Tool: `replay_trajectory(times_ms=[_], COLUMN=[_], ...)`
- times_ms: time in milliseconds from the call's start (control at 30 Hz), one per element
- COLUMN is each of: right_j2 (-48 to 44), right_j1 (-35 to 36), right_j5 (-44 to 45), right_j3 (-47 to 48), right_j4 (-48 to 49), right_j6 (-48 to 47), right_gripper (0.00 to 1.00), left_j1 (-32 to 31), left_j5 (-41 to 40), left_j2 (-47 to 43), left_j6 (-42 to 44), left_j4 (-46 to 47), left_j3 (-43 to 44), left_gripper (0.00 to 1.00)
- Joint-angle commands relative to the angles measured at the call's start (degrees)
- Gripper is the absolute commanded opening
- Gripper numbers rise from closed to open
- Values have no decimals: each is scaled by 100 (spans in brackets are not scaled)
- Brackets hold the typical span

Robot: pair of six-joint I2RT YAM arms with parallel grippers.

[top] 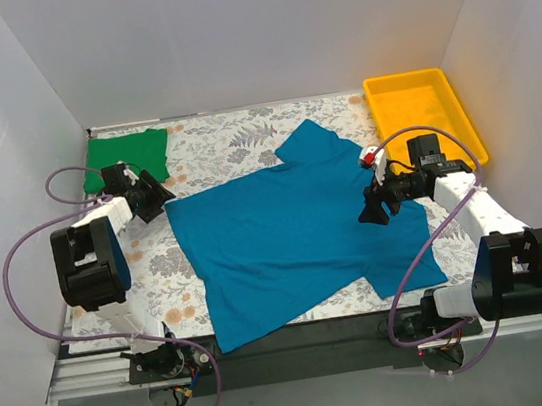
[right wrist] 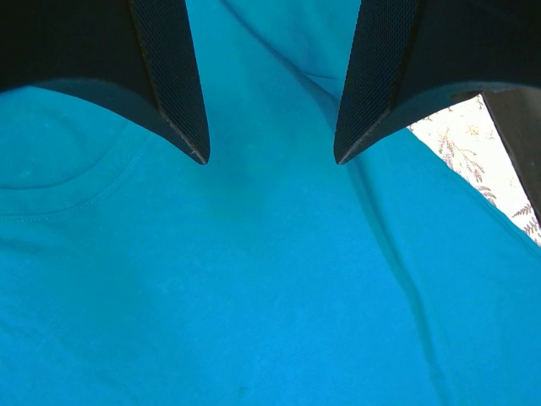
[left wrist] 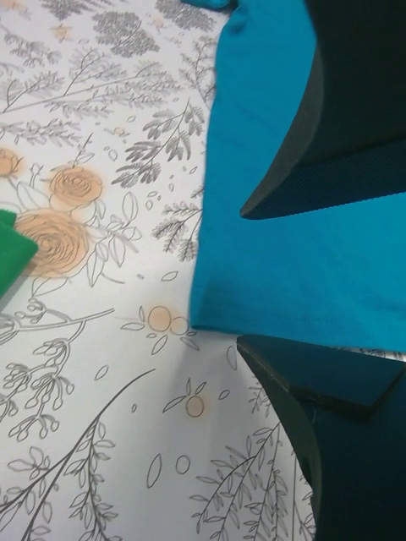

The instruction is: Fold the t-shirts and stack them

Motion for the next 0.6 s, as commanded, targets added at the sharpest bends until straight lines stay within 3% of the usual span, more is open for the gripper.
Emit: replay_trajectory(times_ms=[0,567], right_j2=[54,194], right_j1=[-15,-24], right_j5=[-20,15], right_j3=[-30,-30], right_j4=[95,77], right_j6=[-8,-8], right_gripper=[67,68], left_j1=[45,-16], left_j5=[-261,-138], left_j2=[91,804], left_j6=[331,771], left_j4=[-247,-652], left_j3=[323,728], left_gripper=[54,34])
